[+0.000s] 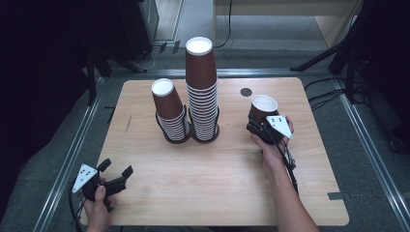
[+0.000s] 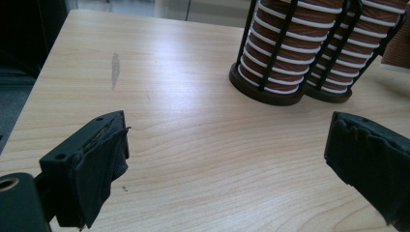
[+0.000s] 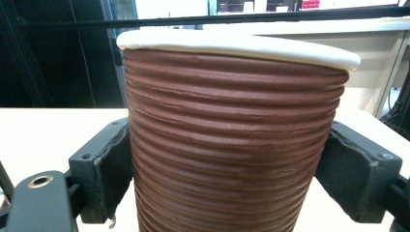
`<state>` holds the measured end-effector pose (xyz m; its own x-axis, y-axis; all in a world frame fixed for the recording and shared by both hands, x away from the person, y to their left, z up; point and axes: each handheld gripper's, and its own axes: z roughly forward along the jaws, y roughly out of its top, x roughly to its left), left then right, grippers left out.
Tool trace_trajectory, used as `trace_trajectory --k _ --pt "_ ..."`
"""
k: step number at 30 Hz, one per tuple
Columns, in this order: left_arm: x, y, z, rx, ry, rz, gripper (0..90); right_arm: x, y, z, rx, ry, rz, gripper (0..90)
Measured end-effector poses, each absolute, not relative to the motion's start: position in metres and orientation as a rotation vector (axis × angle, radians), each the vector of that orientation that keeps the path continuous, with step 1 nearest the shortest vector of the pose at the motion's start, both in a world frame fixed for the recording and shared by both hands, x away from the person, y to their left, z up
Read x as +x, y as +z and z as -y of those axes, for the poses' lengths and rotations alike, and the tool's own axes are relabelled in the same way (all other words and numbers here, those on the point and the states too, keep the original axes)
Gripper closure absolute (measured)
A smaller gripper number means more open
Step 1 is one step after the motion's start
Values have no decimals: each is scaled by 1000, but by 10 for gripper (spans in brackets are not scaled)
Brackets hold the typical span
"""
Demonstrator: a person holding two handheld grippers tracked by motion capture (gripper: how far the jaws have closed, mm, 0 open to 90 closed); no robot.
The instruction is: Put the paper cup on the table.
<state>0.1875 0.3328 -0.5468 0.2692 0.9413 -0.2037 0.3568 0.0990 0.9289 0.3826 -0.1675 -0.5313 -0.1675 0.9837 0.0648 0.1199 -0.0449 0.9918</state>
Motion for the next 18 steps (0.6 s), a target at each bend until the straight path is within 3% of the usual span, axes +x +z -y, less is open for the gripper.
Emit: trace_trajectory --k 18 --pt "189 -548 -327 1492 679 -1275 22 390 -536 162 1226 1274 -1460 137"
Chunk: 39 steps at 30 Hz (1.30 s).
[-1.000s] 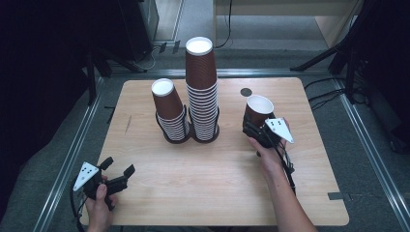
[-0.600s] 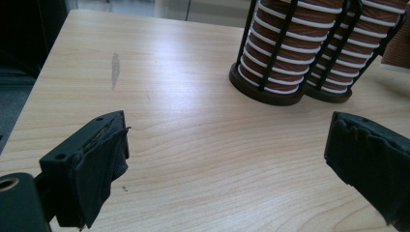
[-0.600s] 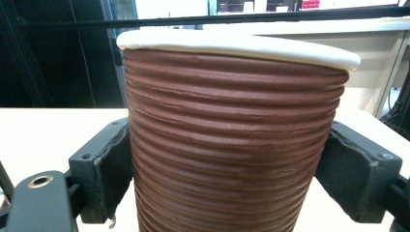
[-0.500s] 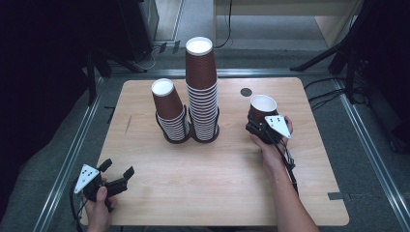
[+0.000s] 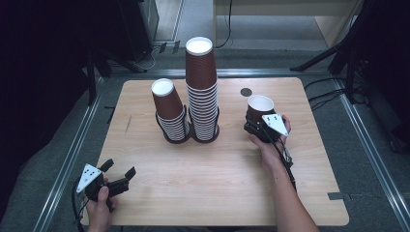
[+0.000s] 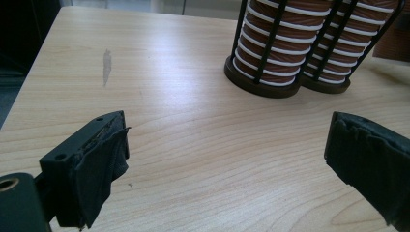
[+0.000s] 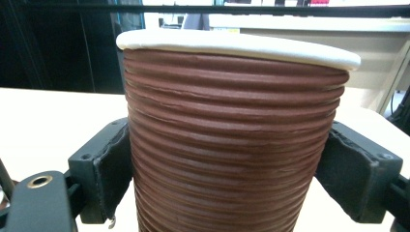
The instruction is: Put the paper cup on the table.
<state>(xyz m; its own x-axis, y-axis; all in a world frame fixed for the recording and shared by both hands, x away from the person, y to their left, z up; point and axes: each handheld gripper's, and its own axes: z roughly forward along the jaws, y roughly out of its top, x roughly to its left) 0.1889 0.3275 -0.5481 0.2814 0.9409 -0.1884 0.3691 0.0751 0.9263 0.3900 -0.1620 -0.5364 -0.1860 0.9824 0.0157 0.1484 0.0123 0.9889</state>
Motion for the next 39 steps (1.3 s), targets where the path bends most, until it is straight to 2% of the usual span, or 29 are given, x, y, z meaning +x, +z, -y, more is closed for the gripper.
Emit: trace_trajectory --k 26,35,39 --pt "189 -548 -327 1504 675 -1269 22 382 -542 168 1280 1228 -1543 118" --pt "189 -549 -327 1495 672 -1273 22 379 -542 166 1239 1195 -1598 0" --pt "189 -549 -327 1499 672 -1272 22 376 -543 166 1220 1194 -1608 0"
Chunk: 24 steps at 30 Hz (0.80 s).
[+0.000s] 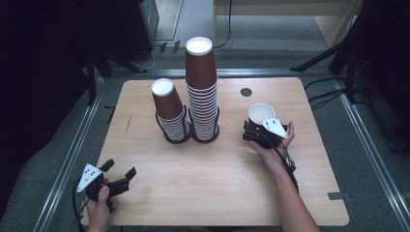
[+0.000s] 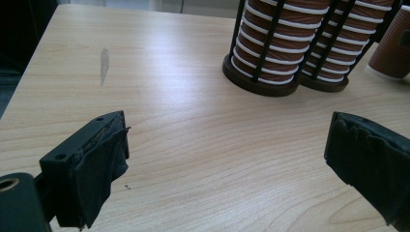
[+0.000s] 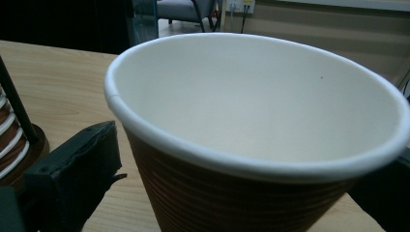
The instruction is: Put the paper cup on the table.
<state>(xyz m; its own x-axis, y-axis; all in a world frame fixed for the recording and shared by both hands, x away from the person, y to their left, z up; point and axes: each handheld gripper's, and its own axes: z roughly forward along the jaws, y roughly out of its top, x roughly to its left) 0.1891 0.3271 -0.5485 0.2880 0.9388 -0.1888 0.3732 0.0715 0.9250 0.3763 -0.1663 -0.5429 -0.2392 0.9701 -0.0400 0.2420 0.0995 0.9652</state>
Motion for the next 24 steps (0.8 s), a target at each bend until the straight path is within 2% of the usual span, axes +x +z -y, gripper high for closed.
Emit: trace_trajectory --k 24 --pt "189 -549 -327 1503 675 -1272 22 342 -529 187 1172 1264 -1599 0"
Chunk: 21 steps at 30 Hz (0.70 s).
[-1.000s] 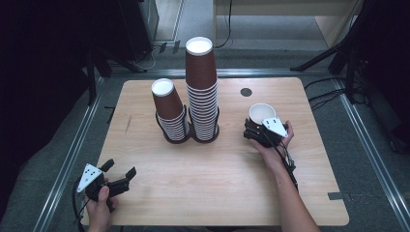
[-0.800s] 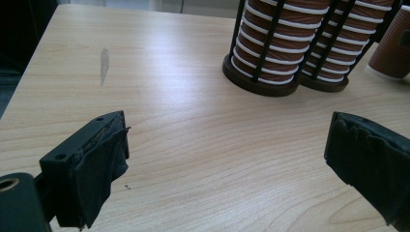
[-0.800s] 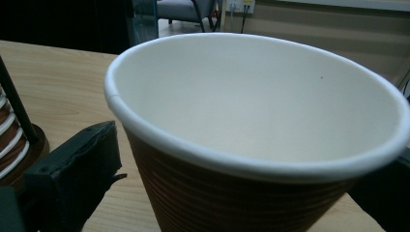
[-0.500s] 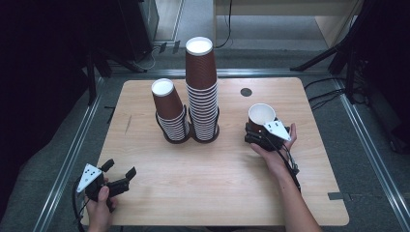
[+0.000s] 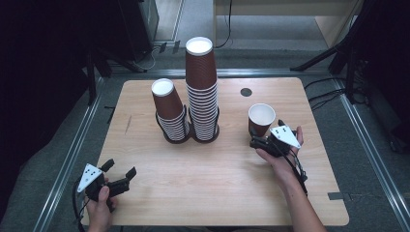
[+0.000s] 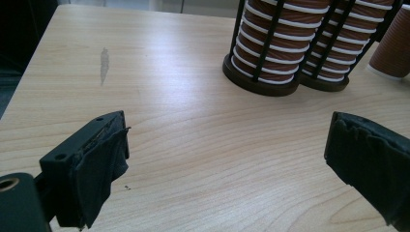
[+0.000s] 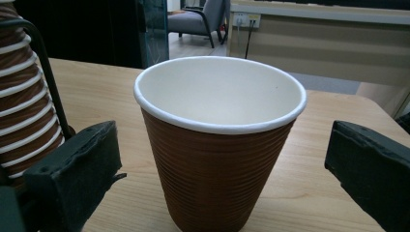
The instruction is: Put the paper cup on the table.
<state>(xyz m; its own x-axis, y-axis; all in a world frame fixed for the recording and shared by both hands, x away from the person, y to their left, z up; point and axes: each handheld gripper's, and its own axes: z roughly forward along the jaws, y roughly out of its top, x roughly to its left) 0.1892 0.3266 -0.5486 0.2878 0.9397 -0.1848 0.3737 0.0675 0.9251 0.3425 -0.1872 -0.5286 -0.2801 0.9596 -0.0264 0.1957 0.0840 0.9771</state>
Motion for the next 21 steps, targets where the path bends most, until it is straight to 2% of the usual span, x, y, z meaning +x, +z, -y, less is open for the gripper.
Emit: trace_trajectory --k 21 --pt "189 -549 -326 1505 679 -1274 22 314 -514 220 1180 1300 -1529 0"
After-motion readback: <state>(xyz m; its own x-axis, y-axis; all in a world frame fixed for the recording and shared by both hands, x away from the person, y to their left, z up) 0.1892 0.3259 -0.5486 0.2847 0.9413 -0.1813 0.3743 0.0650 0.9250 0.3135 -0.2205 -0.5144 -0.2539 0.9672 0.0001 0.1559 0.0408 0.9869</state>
